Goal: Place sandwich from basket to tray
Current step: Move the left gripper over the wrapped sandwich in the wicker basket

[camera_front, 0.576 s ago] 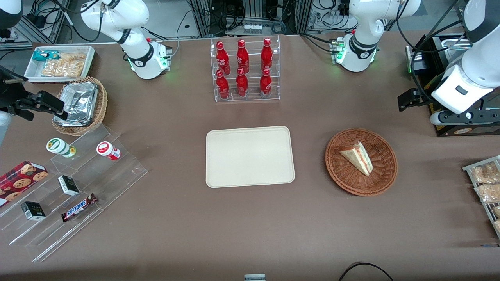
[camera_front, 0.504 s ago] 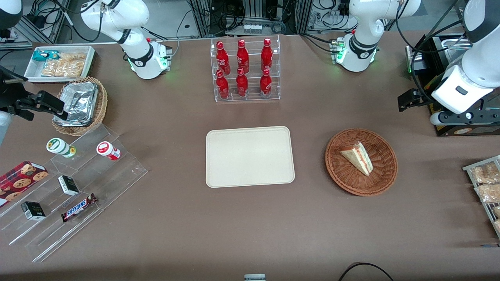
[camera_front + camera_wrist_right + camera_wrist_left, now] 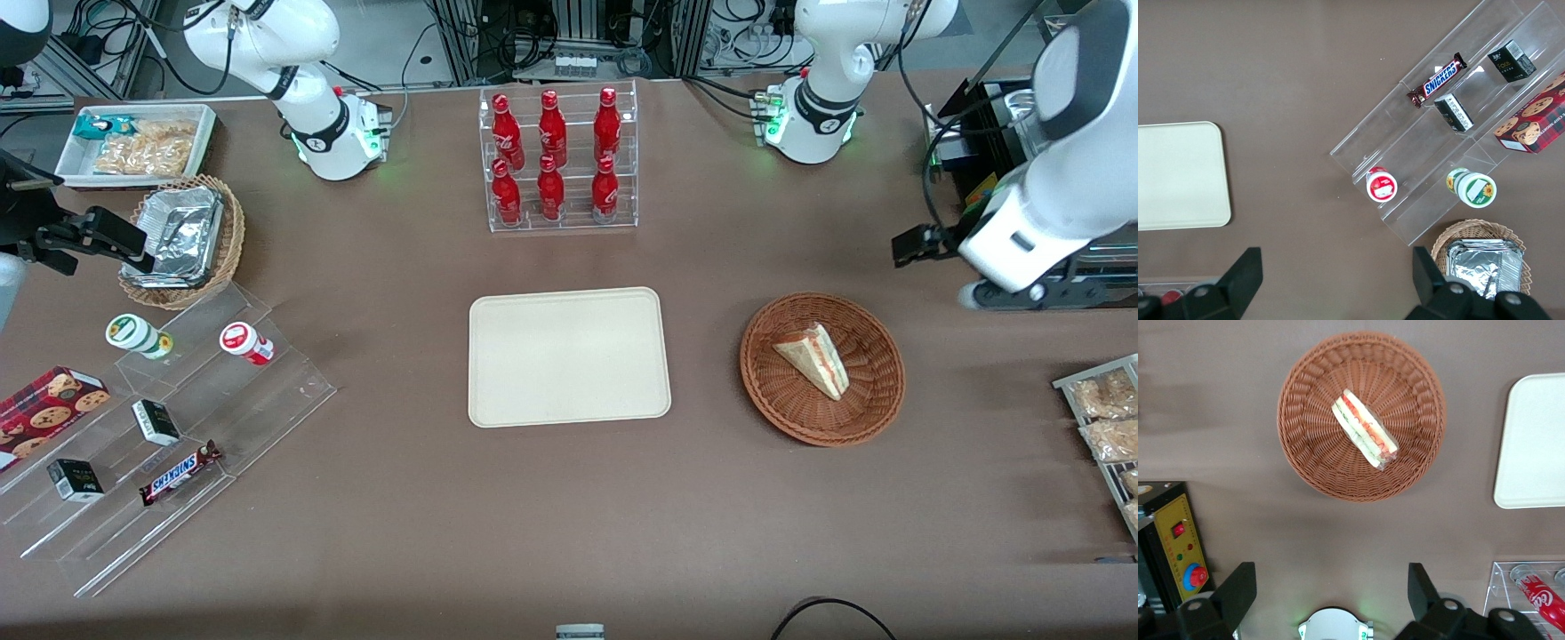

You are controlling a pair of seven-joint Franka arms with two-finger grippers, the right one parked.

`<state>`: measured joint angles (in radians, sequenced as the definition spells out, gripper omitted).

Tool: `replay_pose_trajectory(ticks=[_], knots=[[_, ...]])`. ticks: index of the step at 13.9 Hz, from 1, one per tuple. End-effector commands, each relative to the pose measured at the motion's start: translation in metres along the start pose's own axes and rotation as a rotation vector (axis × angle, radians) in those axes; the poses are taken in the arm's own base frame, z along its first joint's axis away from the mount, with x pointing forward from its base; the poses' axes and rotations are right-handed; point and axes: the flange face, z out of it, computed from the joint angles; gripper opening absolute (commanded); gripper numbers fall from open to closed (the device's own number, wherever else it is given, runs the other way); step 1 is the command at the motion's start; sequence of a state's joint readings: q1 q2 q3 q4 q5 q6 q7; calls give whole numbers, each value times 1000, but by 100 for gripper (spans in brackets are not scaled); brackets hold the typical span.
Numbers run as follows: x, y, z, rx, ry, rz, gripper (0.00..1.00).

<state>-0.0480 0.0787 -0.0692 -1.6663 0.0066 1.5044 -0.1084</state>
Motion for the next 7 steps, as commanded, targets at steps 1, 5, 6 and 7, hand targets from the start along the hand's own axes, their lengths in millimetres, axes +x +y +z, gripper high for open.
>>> replay_pose_trajectory(ticks=[1,5,6,7], knots=[[14,4,50,6,2,11,100],[16,9,105,7,28,20,100],[16,10,119,6,39,19,100],[14,11,129,6,56,14,100]])
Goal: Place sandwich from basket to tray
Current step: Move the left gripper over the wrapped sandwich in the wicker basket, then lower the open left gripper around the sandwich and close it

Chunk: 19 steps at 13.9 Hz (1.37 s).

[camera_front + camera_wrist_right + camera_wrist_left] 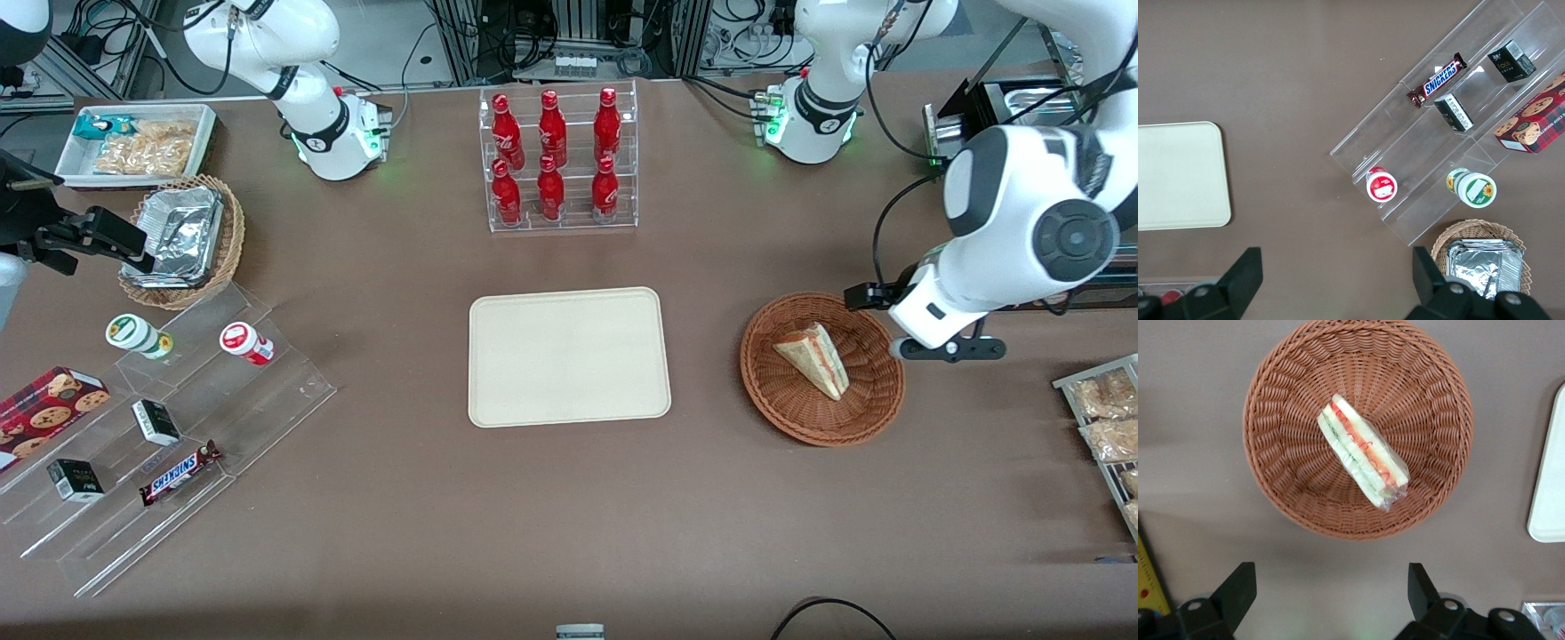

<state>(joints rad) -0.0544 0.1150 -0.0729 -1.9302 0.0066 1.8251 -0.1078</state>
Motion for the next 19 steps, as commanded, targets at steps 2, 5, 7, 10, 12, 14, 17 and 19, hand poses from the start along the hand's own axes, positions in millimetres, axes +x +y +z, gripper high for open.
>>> replay_pose_trajectory(ticks=[2,5,7,10,12,14,17,19], knots=[[-22,7,27,10,56,-14,100],[-33,19,49,-3,110,-200,100],[-35,31,57,-27,154,-377,100],[-31,37,65,-47,160,-563,100],[-25,38,73,-70,176,-683,100],[-16,41,88,-97,186,-834,100],[-9,45,105,-103,180,-871,100],[-5,46,120,-97,166,-873,100]])
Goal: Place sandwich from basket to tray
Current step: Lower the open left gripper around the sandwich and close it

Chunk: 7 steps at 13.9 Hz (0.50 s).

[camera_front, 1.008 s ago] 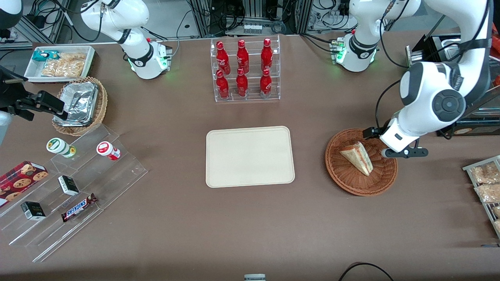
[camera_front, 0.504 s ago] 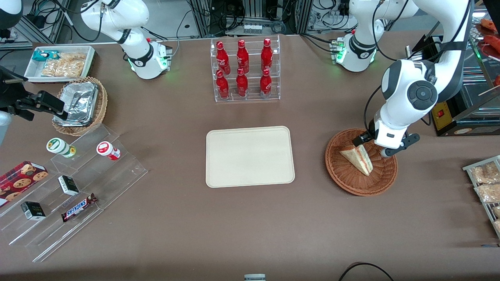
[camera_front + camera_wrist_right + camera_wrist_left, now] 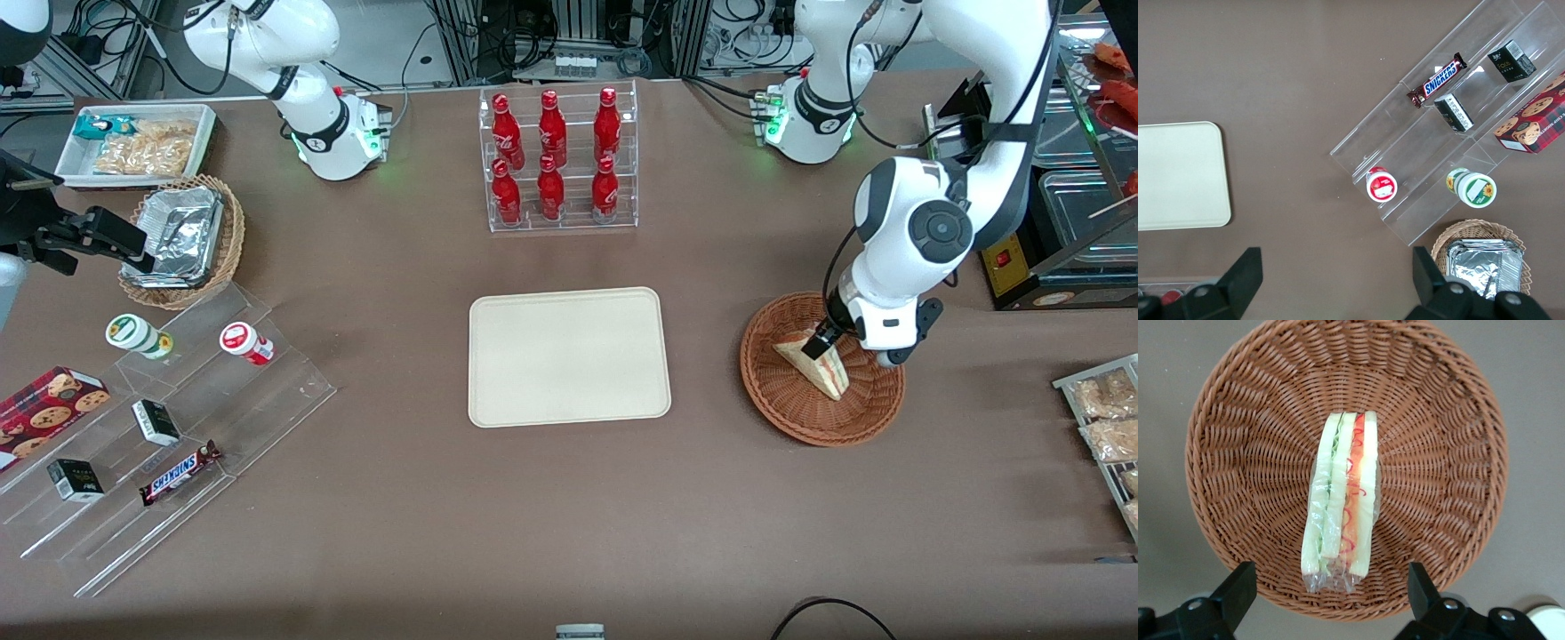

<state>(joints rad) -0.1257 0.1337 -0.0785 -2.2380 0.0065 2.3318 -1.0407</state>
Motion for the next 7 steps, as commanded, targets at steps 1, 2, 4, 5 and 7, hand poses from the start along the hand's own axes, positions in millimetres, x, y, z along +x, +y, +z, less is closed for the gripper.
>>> replay_pose_trajectory(ticks=[1,2,4,5,7], knots=[[-2,5,21,-2,3,-22,100],[-1,7,30,-3,1,-22,100],[0,8,44,3,-3,-21,100],[0,7,50,9,-9,-23,100],[0,7,57,20,-17,-28,88]])
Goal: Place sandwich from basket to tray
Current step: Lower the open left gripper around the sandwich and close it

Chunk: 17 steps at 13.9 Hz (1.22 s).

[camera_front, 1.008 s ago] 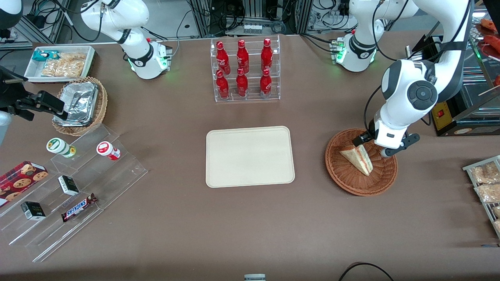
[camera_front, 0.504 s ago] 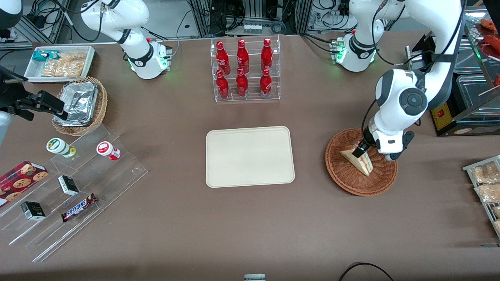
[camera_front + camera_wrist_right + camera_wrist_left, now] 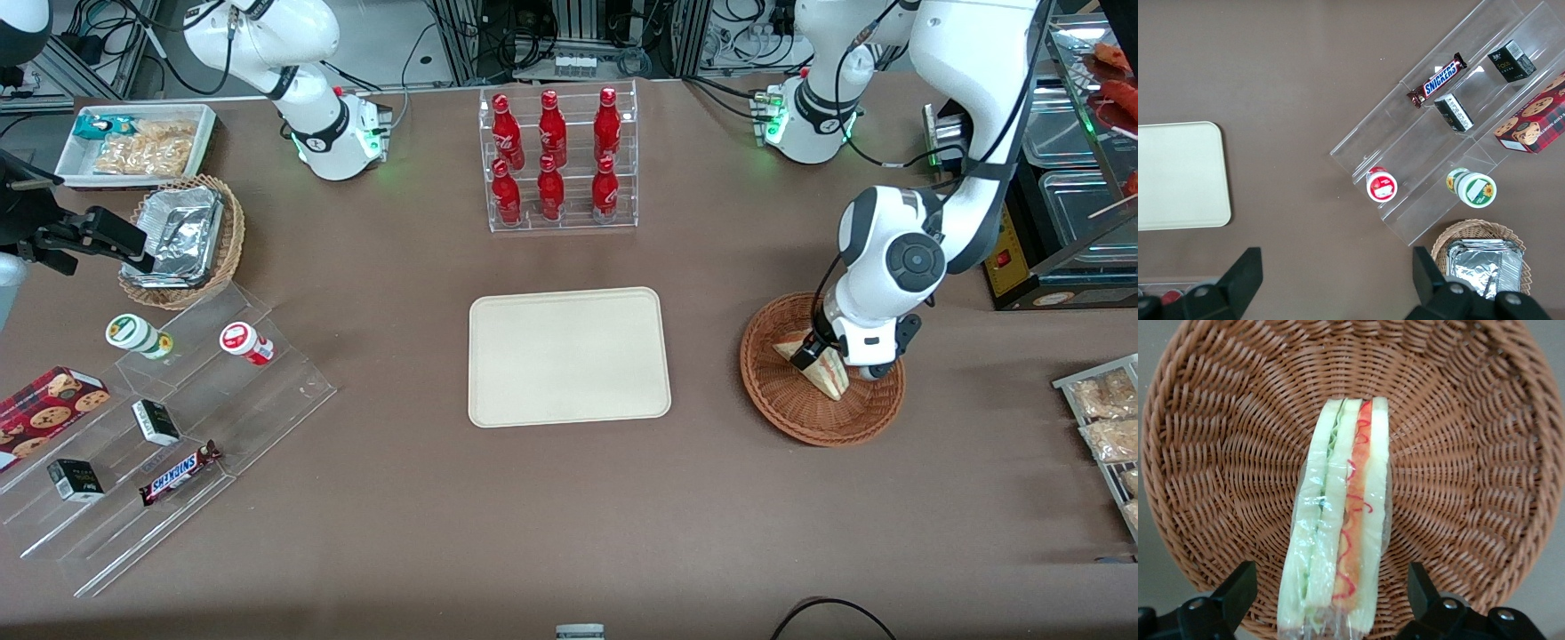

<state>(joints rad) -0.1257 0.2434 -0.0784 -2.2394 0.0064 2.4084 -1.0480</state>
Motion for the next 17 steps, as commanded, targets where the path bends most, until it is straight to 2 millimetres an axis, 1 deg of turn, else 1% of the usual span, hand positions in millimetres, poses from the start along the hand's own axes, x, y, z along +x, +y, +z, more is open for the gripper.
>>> replay_pose_trajectory(ticks=[1,2,3,4,6,7,9,10,11,12,13,15,17], knots=[[-2,3,4,-6,6,-50,63],[-2,4,2,-4,7,-90,23],[-2,5,1,-4,8,-83,9],[-1,7,-3,-9,13,-75,6],[-2,7,-9,-4,14,-25,6],[-1,6,-19,17,4,17,6],[3,16,-50,71,-27,103,6],[-3,24,-62,100,-43,173,7],[-13,32,-71,109,-51,287,7],[-16,36,-78,112,-56,351,7],[-23,43,-83,108,-56,380,7],[-56,66,-83,100,-53,453,7],[-90,97,-83,91,-44,536,8]])
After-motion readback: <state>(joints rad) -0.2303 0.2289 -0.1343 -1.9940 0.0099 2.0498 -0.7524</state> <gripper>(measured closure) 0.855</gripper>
